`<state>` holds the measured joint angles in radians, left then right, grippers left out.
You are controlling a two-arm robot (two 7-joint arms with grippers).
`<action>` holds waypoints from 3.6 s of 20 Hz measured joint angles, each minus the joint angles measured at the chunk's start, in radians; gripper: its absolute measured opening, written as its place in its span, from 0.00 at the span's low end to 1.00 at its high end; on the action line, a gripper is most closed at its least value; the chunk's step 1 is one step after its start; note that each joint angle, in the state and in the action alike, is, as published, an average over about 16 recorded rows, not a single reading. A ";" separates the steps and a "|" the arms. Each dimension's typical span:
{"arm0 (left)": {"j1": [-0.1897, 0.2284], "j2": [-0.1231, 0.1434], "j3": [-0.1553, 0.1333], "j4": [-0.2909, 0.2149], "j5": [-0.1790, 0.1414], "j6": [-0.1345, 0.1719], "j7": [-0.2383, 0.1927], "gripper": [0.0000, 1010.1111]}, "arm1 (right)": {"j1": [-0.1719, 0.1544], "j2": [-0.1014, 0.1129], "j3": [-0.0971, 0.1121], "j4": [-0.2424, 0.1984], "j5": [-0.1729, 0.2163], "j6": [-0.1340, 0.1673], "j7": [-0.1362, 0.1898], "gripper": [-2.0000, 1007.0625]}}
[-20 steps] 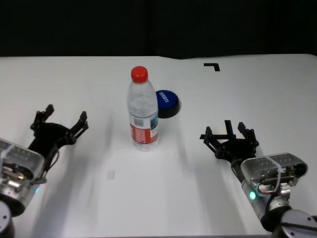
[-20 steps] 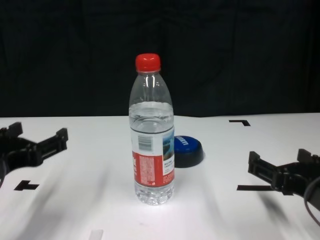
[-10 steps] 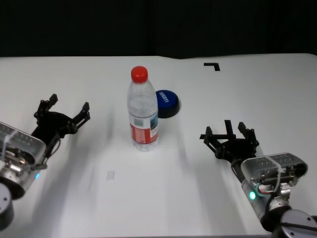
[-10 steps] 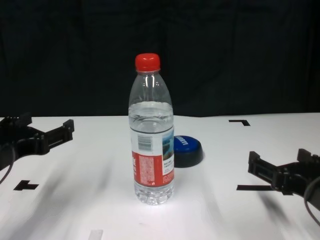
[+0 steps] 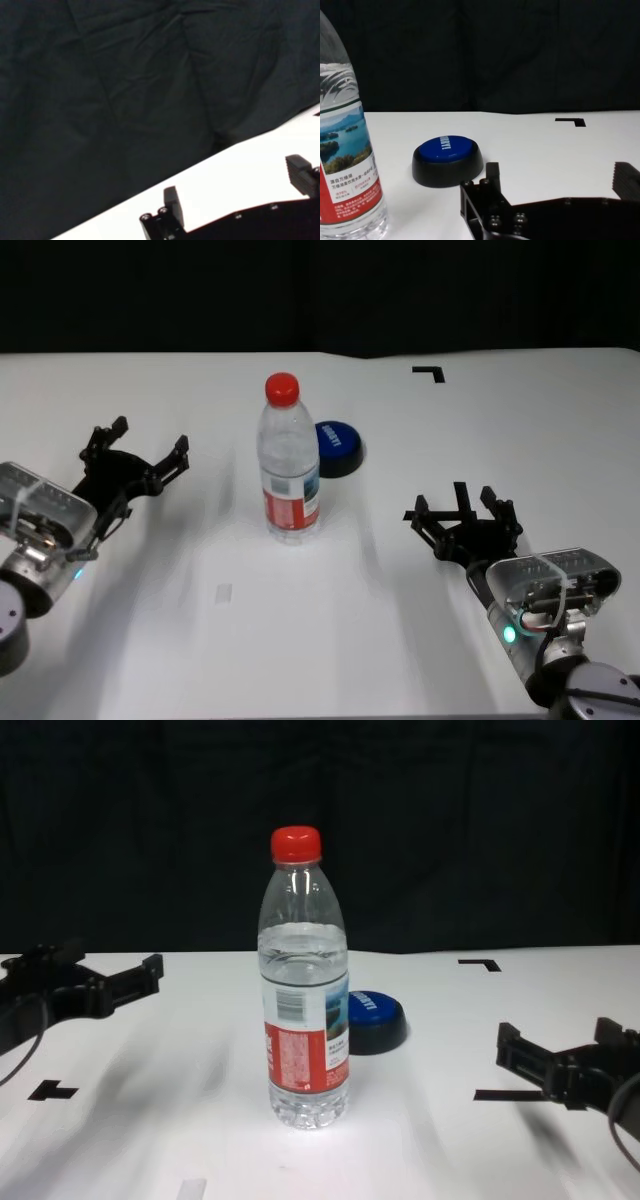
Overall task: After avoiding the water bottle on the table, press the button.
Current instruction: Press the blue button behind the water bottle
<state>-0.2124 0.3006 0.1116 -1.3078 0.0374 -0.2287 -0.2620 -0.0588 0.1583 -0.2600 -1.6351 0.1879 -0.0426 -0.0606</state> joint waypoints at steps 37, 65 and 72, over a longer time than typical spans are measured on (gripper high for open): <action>-0.255 -0.046 0.130 0.308 -0.019 -0.108 -0.062 0.99 | 0.000 0.000 0.000 0.000 0.000 0.000 0.000 1.00; -0.393 -0.108 0.174 0.520 -0.027 -0.199 -0.097 0.99 | 0.000 0.000 0.000 0.000 0.000 0.000 0.000 1.00; -0.418 -0.123 0.181 0.561 -0.027 -0.216 -0.104 0.99 | 0.000 0.000 0.000 0.000 0.000 0.000 0.000 1.00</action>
<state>-0.6300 0.1777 0.2929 -0.7465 0.0102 -0.4451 -0.3656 -0.0588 0.1583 -0.2600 -1.6351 0.1879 -0.0426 -0.0606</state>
